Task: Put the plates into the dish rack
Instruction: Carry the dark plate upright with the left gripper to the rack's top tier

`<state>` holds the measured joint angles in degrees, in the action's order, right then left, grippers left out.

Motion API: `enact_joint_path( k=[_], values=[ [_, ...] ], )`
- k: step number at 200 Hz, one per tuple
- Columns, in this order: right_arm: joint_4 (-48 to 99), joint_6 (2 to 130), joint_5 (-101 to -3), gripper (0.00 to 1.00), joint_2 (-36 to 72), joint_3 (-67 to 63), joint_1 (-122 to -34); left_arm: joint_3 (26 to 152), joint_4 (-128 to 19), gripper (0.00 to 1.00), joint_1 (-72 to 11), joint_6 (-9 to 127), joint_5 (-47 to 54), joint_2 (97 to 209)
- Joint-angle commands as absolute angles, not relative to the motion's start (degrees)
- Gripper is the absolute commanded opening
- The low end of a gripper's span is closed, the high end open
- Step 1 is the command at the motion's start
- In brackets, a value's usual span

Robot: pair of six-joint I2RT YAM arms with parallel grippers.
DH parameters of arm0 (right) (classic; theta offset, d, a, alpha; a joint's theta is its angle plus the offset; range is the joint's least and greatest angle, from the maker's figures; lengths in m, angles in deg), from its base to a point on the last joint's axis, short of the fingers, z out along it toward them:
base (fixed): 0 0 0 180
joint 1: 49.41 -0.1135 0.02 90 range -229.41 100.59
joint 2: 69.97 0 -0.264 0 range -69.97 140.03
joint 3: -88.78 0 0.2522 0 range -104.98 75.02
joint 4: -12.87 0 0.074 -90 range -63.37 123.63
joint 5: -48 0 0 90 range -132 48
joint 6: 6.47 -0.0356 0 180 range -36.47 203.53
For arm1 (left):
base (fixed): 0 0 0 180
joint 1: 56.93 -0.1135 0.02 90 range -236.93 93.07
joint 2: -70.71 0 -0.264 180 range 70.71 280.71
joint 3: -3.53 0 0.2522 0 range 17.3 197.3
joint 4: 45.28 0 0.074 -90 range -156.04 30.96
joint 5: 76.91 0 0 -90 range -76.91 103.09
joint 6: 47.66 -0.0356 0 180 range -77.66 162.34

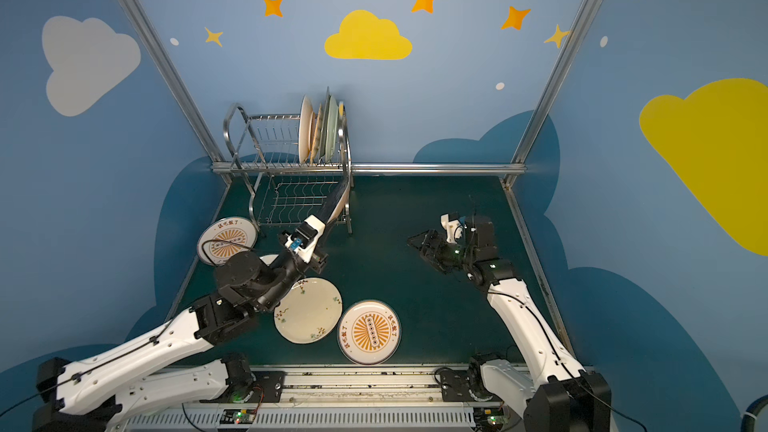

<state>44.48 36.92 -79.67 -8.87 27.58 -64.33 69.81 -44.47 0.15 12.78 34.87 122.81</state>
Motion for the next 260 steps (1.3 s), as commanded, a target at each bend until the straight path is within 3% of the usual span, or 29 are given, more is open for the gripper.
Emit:
enact_joint_path(
  k=[1,88,176,260],
  values=[
    [43.1,39.1,-77.0,0.85,-8.6,26.4,-66.9,74.7,-38.5,0.04,-1.1,13.1,36.0,120.2],
    [42.0,43.4,-75.3,0.85,-4.4,23.1,-72.7,87.7,-40.4,0.04,-13.2,21.6,33.8,124.8],
    [42.5,47.8,-74.4,0.89,-5.4,23.2,-75.4,101.1,-42.9,0.03,-31.4,37.3,22.0,136.5],
    [42.6,48.0,-73.8,0.89,0.4,20.4,-77.8,109.5,-41.1,0.03,-46.9,52.8,9.6,149.4]
  ],
)
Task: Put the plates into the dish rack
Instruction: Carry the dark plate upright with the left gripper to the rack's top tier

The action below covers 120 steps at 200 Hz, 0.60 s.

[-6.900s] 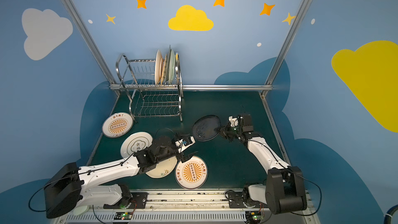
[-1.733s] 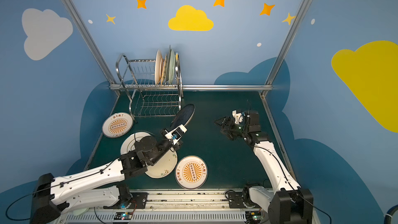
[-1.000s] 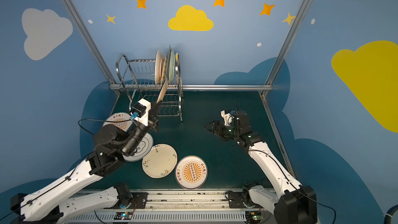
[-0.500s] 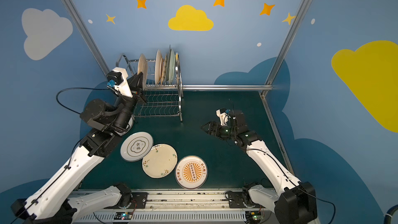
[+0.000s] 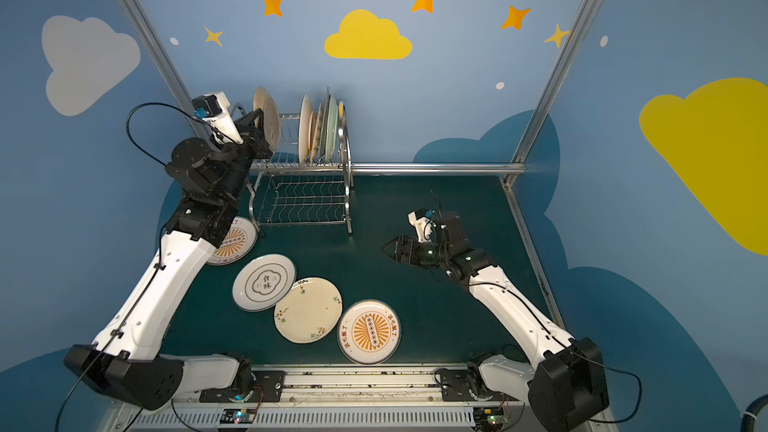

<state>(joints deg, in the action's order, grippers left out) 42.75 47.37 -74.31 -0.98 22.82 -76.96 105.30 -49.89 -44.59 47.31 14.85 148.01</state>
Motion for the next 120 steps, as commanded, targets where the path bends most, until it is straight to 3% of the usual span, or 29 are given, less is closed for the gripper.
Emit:
enact_joint_path(
  k=[1,120],
  values=[
    [42.6,48.0,-73.8,0.89,0.5,20.4,-77.8,109.6,-41.1,0.03,-47.0,52.8,9.5,149.5],
    [44.0,48.0,-72.8,0.89,5.5,18.1,-79.9,116.1,-37.6,0.03,-49.6,56.2,6.0,162.9]
  ],
)
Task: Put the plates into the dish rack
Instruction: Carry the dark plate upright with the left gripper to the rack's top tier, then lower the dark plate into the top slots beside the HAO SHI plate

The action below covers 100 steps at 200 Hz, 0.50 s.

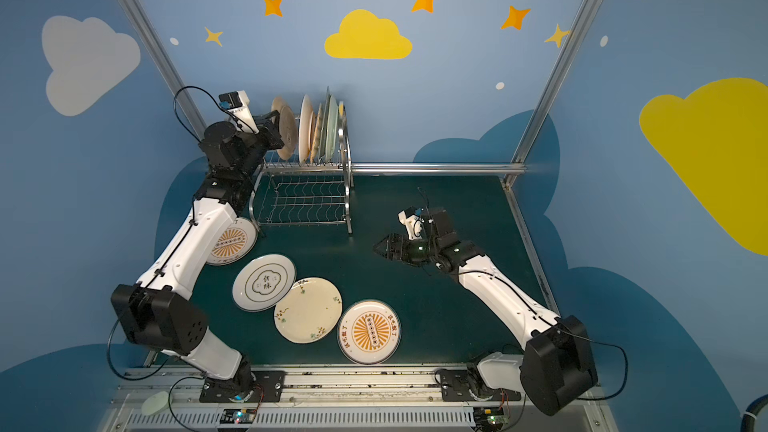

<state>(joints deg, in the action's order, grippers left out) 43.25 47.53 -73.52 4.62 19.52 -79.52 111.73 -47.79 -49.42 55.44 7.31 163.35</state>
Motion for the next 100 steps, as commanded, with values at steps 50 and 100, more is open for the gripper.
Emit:
enact_joint_path(
  k=[50,100],
  values=[
    [43.8,47.8,-73.1,0.89,6.8,18.0,-80.0,116.4,-35.2,0.03,-49.6,55.3,5.8,165.2],
    [43.6,47.5,-73.6,0.89,8.0,17.7,-79.9,115.0,-35.4,0.03,-49.5,54.1,6.5,165.7]
  ],
)
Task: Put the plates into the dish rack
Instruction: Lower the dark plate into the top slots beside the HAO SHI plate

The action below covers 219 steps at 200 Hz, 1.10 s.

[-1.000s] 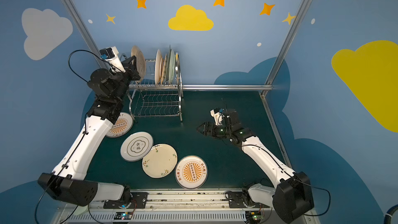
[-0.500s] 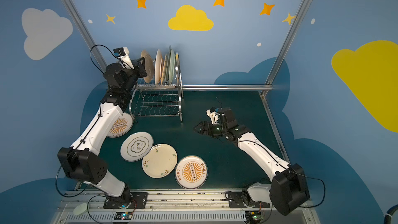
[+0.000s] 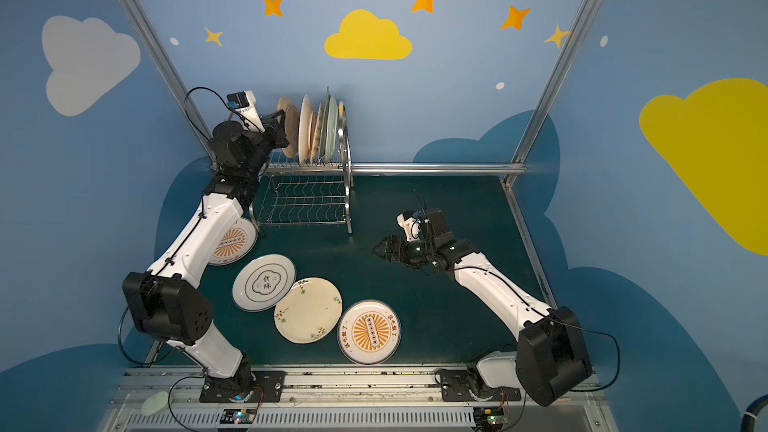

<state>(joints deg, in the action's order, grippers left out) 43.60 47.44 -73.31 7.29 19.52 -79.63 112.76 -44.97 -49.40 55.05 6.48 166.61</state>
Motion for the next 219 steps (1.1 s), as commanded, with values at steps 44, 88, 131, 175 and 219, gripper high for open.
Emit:
enact_joint_path(
  k=[44,88,131,175,219],
  values=[
    [43.5,47.4,-73.8,0.89,8.6,17.5,-79.9,113.8,-34.5,0.03,-49.3,55.3,6.0,166.4],
    [43.2,47.2,-74.0,0.89,9.0,17.7,-79.9,112.1,-34.1,0.03,-49.1,55.3,6.4,166.6],
    [43.0,47.1,-74.2,0.89,9.1,17.7,-80.0,111.3,-34.4,0.03,-48.9,54.6,6.6,166.8],
    [43.0,46.9,-74.3,0.89,9.3,17.7,-80.0,109.7,-35.2,0.03,-47.9,50.6,6.9,166.3],
    [43.0,46.9,-74.5,0.89,9.2,17.7,-80.0,106.5,-34.6,0.03,-47.5,50.0,7.1,165.4]
  ],
)
